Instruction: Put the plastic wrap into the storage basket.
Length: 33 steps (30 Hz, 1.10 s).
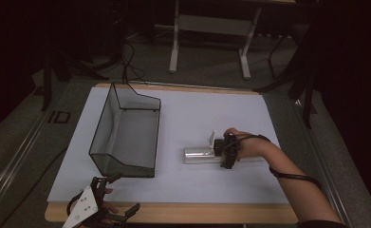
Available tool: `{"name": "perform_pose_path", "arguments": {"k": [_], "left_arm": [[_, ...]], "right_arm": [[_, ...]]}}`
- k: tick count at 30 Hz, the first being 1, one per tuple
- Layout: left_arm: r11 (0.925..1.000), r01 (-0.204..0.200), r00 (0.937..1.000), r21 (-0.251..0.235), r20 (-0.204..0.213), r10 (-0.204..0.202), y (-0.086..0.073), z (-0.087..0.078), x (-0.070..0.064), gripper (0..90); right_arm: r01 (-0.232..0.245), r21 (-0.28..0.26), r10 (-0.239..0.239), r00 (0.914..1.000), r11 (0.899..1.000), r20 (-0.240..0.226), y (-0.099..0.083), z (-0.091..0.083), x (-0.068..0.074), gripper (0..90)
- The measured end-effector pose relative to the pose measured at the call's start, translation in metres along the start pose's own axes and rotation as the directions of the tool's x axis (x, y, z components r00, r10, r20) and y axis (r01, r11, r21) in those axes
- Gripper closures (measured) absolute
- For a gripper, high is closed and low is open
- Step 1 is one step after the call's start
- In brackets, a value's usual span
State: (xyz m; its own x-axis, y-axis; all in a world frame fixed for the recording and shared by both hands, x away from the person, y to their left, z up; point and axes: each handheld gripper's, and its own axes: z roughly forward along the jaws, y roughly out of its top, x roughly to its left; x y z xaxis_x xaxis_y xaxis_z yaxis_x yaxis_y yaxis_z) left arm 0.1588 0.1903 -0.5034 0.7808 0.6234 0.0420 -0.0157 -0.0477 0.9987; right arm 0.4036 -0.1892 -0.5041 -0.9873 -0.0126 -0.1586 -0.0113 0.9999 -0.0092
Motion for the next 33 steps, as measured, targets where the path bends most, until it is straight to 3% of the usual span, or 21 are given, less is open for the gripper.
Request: {"name": "perform_pose_path", "arguments": {"k": [5, 7, 8, 13, 16, 18, 19, 20, 24, 25, 26, 27, 28, 29, 30, 32, 33], "left_arm": [[0.9999, -0.006, 1.0000, 0.009, 0.000, 0.006, -0.001, 0.001, 0.000, 0.6], [0.9999, -0.007, 1.0000, 0.007, -0.002, 0.007, 0.000, 0.001, 0.000, 0.6], [0.9999, -0.011, 0.9999, 0.009, -0.005, 0.011, 0.000, 0.001, 0.000, 0.6], [0.9999, -0.010, 0.9999, 0.007, -0.008, 0.010, 0.000, 0.001, 0.000, 0.6], [0.9999, -0.012, 0.9999, 0.005, -0.005, 0.012, 0.000, 0.001, 0.000, 0.6], [0.9999, -0.012, 0.9999, 0.001, -0.003, 0.012, 0.000, 0.001, -0.001, 0.6], [0.9999, -0.012, 0.9999, 0.001, -0.003, 0.012, 0.000, 0.001, -0.001, 0.6], [0.9999, -0.012, 0.9999, 0.001, -0.004, 0.012, 0.000, 0.001, -0.001, 0.6], [0.9999, -0.015, 0.9999, 0.000, -0.004, 0.015, 0.001, 0.000, 0.000, 0.6], [0.9999, -0.016, 0.9999, -0.002, -0.005, 0.016, 0.001, 0.000, -0.001, 0.6], [0.9999, -0.017, 0.9998, -0.002, -0.005, 0.017, 0.001, 0.000, -0.001, 0.6], [0.9999, -0.016, 0.9999, -0.003, -0.002, 0.016, 0.001, 0.000, 0.000, 0.6], [0.9999, -0.017, 0.9999, -0.003, 0.001, 0.017, 0.001, 0.000, 0.000, 0.6], [0.9999, -0.017, 0.9999, -0.003, 0.001, 0.017, 0.001, 0.000, 0.000, 0.6], [0.9998, -0.018, 0.9998, -0.002, 0.000, 0.018, 0.001, 0.001, -0.001, 0.6], [0.9998, -0.017, 0.9999, -0.006, 0.003, 0.017, 0.002, 0.000, -0.001, 0.6], [0.9998, -0.019, 0.9998, -0.009, 0.002, 0.019, 0.002, 0.000, -0.001, 0.6]], "right_arm": [[0.035, 0.039, -0.035, 0.9994, 0.999, 0.000, 0.005, -0.002, -0.002, 31.0], [0.030, 0.070, -0.028, 0.9992, 0.997, -0.030, 0.008, -0.002, -0.005, 31.2], [-0.005, 0.076, 0.011, 0.9971, 0.997, -0.076, 0.010, -0.004, -0.007, 31.6], [-0.038, 0.061, 0.044, 0.9941, 0.997, -0.099, 0.013, -0.011, -0.008, 31.8], [-0.089, 0.068, 0.097, 0.9877, 0.994, -0.123, 0.013, -0.019, -0.009, 31.9], [-0.166, 0.071, 0.174, 0.9756, 0.984, -0.133, 0.011, -0.030, -0.011, 32.0], [-0.166, 0.071, 0.174, 0.9756, 0.984, -0.133, 0.011, -0.030, -0.011, 32.0], [-0.200, 0.106, 0.214, 0.9680, 0.974, -0.132, 0.009, -0.037, -0.015, 32.1], [-0.235, 0.126, 0.251, 0.9588, 0.964, -0.133, 0.007, -0.043, -0.017, 32.2], [-0.285, 0.153, 0.307, 0.9402, 0.946, -0.147, 0.000, -0.056, -0.019, 32.2], [-0.285, 0.153, 0.307, 0.9402, 0.946, -0.147, 0.000, -0.056, -0.019, 32.2], [-0.298, 0.167, 0.324, 0.9332, 0.940, -0.155, -0.001, -0.058, -0.020, 32.2], [-0.348, 0.206, 0.384, 0.9072, 0.915, -0.172, -0.006, -0.064, -0.022, 32.2], [-0.348, 0.206, 0.384, 0.9072, 0.915, -0.172, -0.006, -0.064, -0.022, 32.2], [-0.363, 0.218, 0.402, 0.8979, 0.906, -0.179, -0.008, -0.064, -0.024, 32.3], [-0.420, 0.238, 0.462, 0.8730, 0.876, -0.157, -0.013, -0.065, -0.026, 32.2], [-0.445, 0.232, 0.483, 0.8624, 0.865, -0.150, -0.015, -0.064, -0.027, 32.2]]}}
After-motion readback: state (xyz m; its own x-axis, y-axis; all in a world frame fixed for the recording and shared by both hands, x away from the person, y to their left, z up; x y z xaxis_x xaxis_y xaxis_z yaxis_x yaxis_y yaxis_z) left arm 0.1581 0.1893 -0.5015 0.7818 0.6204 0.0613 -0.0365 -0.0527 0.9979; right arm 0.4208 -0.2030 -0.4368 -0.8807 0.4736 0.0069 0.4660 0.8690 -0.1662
